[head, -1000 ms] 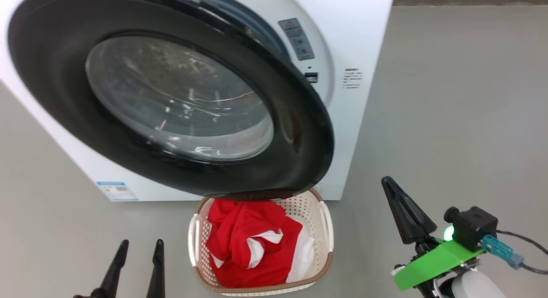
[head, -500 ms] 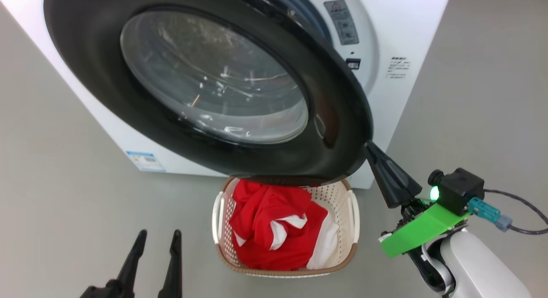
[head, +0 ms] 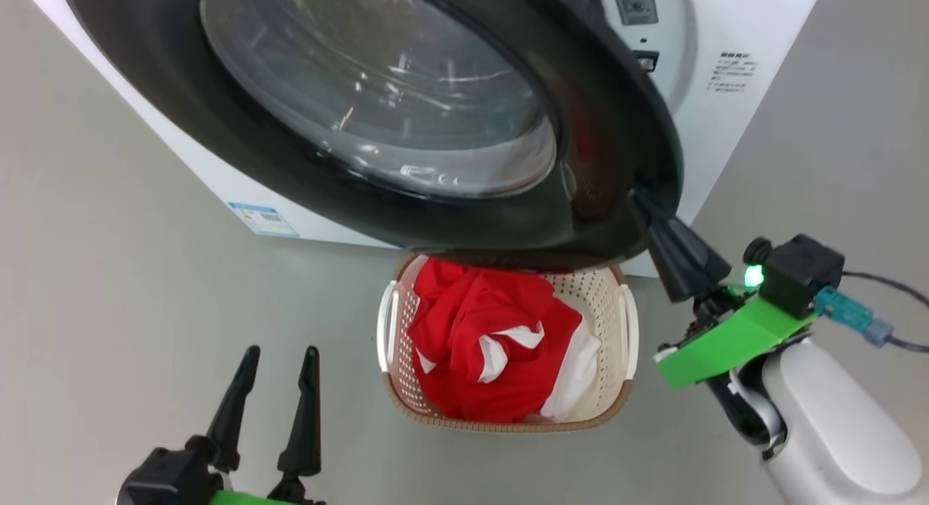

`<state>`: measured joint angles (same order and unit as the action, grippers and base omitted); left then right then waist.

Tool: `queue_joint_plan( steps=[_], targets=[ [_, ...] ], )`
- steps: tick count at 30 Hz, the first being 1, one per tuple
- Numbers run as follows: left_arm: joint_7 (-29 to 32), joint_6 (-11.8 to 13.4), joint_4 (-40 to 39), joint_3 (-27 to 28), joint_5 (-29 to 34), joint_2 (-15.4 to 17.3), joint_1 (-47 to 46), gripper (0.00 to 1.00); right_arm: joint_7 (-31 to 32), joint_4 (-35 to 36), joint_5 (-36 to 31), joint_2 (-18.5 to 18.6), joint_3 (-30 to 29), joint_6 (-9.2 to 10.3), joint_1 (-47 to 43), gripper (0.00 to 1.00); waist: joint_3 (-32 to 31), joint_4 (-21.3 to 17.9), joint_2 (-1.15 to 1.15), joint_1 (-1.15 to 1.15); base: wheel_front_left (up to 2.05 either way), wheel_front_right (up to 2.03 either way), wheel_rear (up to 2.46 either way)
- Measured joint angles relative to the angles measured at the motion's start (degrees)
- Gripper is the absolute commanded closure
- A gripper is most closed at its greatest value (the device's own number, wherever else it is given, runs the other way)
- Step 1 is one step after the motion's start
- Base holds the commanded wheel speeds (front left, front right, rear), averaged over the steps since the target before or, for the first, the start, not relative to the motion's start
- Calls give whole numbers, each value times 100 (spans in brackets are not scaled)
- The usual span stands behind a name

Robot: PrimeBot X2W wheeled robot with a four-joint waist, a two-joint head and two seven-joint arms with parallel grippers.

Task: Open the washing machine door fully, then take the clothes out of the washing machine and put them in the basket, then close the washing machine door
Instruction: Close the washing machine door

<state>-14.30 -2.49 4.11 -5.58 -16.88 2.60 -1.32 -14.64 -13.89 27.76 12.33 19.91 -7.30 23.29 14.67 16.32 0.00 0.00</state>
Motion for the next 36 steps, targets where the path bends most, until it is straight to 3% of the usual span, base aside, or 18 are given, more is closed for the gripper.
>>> queue_joint_plan(
  steps=[19, 26, 36],
  targets=[
    [0, 100, -90, -202, -226, -20, -665, 0, 0, 62, 42, 313, -436, -11, 1101, 100, 879, 134, 0, 0, 0, 0, 0],
    [-1, 101, -83, -230, -272, -30, -855, 0, -8, 99, 38, 257, -578, -87, 1166, 100, 1089, 145, 0, 0, 0, 0, 0],
    [-1, 55, 25, -124, -225, -34, -853, 0, -7, 57, 49, 230, -447, -37, 1092, 99, 829, 45, 0, 0, 0, 0, 0]
  ],
)
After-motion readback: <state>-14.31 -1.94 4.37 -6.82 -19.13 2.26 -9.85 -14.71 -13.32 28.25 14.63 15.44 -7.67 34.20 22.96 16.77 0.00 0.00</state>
